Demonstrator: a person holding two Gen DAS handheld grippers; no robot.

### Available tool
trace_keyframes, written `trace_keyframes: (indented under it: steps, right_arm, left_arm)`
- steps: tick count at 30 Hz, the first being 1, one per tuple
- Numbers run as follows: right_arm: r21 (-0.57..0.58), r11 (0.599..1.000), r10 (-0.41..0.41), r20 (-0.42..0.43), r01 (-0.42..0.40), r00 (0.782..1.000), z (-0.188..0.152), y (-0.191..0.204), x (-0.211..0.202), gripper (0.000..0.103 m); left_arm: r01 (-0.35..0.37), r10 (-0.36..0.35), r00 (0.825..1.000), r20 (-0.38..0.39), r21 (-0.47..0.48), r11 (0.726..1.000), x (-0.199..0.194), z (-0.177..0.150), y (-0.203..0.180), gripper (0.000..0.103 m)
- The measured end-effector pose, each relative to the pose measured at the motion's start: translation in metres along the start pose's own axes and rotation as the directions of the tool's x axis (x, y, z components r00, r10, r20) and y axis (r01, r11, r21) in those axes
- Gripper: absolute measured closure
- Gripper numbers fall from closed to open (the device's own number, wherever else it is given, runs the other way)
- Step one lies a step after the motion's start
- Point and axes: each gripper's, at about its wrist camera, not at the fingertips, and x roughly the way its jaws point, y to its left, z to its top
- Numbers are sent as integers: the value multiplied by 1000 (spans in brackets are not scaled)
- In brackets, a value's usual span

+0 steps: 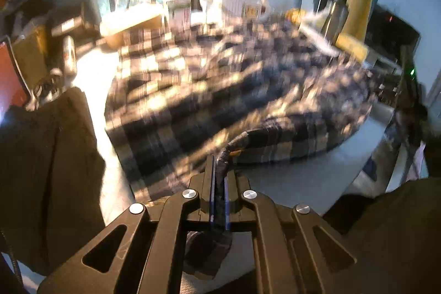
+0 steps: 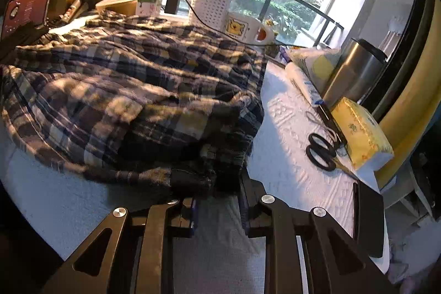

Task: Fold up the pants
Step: 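Grasp the folded plaid edge with the left gripper while the right gripper grasps the leg end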

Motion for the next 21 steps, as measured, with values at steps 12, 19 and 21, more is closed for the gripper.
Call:
trace_keyframes:
  steps: [12,19,21]
  right_arm:
    - [146,988,34,94,-47,995,34,-30,-35,80]
    - [219,973,40,167,-76,985,62,-49,-46,80]
    - [245,965,47,182,-92,982,68,-55,-47,80]
  left_arm:
    - [-58,60,981,182,-16,998,-32,49,0,100]
    - [-80,81,966,245,-13,997,-39,82,8,100]
    - [-87,88,960,267,-18,996,-39,92,13,100]
